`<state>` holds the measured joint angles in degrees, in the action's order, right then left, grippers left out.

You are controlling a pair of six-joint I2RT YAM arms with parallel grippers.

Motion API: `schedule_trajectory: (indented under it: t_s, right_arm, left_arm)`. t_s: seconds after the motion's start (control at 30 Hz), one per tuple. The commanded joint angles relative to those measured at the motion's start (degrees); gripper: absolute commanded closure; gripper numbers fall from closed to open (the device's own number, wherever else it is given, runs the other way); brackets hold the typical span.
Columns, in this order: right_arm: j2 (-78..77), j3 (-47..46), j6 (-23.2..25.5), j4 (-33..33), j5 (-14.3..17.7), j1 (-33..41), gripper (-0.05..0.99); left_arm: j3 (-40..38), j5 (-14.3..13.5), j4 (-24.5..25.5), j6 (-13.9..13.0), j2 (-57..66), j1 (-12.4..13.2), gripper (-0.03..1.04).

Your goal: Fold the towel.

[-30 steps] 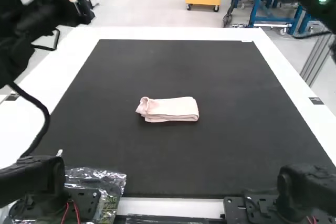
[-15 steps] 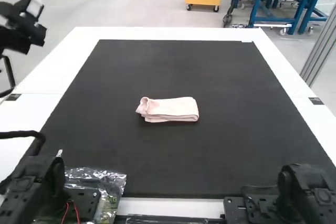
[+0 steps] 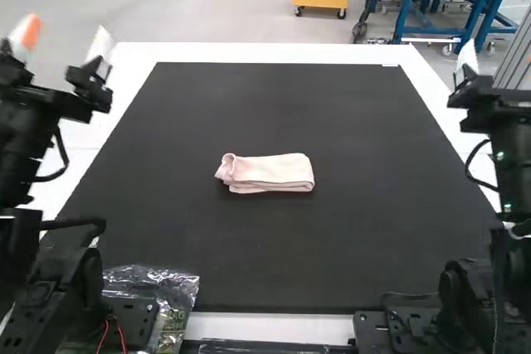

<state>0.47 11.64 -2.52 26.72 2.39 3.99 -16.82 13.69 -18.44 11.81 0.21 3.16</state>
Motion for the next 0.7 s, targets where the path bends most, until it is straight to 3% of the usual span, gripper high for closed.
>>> schedule_trajectory:
  t_s: [0.0,0.07,0.13,0.2,0.3,0.37,0.43,0.5,0.67]
  right_arm:
    - [-0.29,-7.68,-5.56,6.50,1.56,0.05,0.01]
    - [-0.29,-12.08,-6.53,8.88,2.35,0.05,0.01]
    - [-0.29,-11.64,-6.44,-0.53,2.18,-0.12,0.01]
    - [-0.38,-11.64,-5.74,-5.27,2.09,-0.12,0.01]
    - [-0.29,-11.64,-4.33,-13.89,1.30,-0.03,0.01]
    - [-0.38,-11.64,-3.45,-18.02,1.30,-0.12,0.01]
    - [-0.38,-11.64,-3.54,-20.83,1.30,-0.30,0.01]
    - [-0.29,-11.64,-4.16,-25.93,1.39,-0.39,0.01]
    - [-0.38,-11.64,-4.77,-26.19,1.30,-0.39,0.01]
  left_arm:
    - [6.80,3.45,-1.34,-2.59,-0.21,0.09,0.04]
    - [10.40,3.36,-1.78,-3.90,-0.21,0.01,0.04]
    - [12.78,2.13,-3.89,-3.99,-0.21,0.27,0.04]
    - [14.71,-0.69,-3.89,-4.61,-0.21,0.45,0.04]
    - [16.99,-3.23,2.09,-7.95,-0.21,-0.08,0.04]
    - [16.82,-6.84,7.45,-7.95,-0.21,-0.17,0.04]
    - [16.82,-8.42,11.93,-6.45,-0.21,0.01,0.04]
    - [16.82,-8.42,15.62,-6.19,-0.21,0.27,0.04]
    - [16.82,-8.42,17.91,-6.19,-0.21,0.27,0.04]
